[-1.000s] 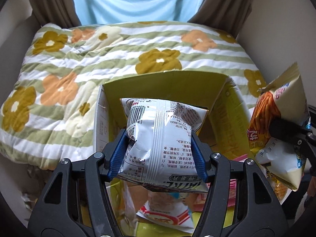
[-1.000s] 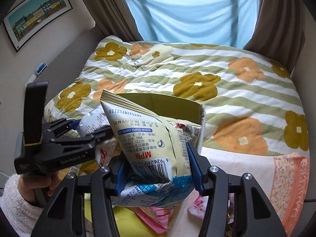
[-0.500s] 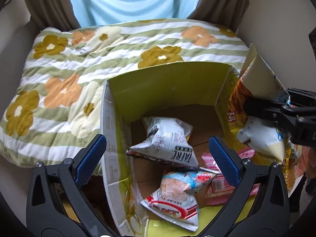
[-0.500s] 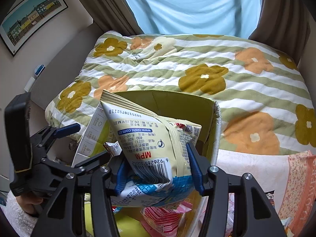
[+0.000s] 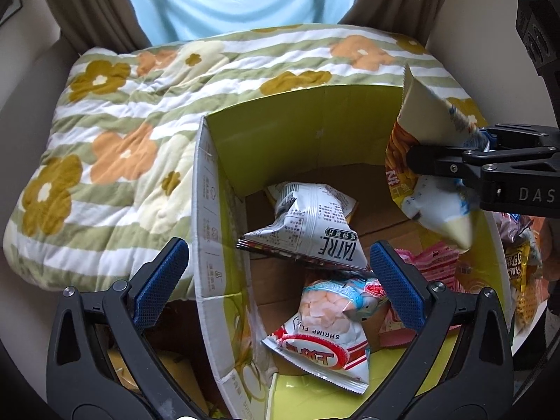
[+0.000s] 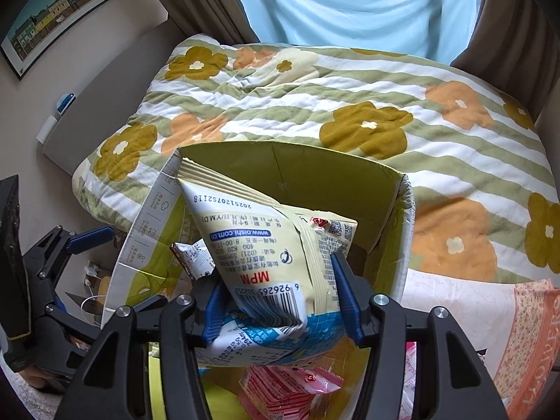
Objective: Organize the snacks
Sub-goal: 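Carry both bags over the yellow box and release them inside, then move both tools back toward the remaining snacks on the table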
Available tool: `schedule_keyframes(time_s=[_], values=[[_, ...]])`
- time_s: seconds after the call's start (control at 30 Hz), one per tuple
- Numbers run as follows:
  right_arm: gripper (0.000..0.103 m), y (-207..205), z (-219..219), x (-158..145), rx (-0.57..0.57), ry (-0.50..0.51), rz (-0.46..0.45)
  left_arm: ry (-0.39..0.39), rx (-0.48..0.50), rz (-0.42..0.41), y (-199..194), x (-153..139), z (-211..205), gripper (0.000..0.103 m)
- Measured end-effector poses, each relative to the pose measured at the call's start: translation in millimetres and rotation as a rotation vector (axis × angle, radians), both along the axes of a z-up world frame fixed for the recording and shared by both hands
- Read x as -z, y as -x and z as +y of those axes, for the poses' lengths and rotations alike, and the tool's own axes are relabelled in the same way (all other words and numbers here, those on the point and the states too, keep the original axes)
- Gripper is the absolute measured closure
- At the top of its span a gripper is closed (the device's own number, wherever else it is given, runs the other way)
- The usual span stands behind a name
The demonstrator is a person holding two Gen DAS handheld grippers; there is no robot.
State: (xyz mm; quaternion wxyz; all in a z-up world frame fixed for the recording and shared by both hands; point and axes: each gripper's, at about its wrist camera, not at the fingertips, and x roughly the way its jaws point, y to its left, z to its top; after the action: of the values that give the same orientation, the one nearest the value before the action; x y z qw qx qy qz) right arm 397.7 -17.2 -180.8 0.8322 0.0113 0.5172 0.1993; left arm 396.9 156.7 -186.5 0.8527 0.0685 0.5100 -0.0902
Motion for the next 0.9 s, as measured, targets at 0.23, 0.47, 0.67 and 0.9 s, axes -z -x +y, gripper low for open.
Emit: schedule_keyframes(time_s=[0.23, 0.47, 0.67, 0.9], values=[[0.000, 12, -3, -2, 0.005, 0.038, -0.061, -0.009, -0.025, -0.004, 14, -1, 4, 0.000], [0.000, 32, -11, -9, 0.022, -0.003, -0.051, 0.003, -0.044, 0.002, 32, -5, 4, 0.000], [0.000, 53, -14, -31, 0.033, -0.023, -0.090, 0.009, -0.043, -0.046, 48, -26, 2, 0.000], [0.000, 81, -31, -56, 0.079, -0.033, -0.135, 0.017, -0.025, -0.069, 62, -47, -9, 0.000]])
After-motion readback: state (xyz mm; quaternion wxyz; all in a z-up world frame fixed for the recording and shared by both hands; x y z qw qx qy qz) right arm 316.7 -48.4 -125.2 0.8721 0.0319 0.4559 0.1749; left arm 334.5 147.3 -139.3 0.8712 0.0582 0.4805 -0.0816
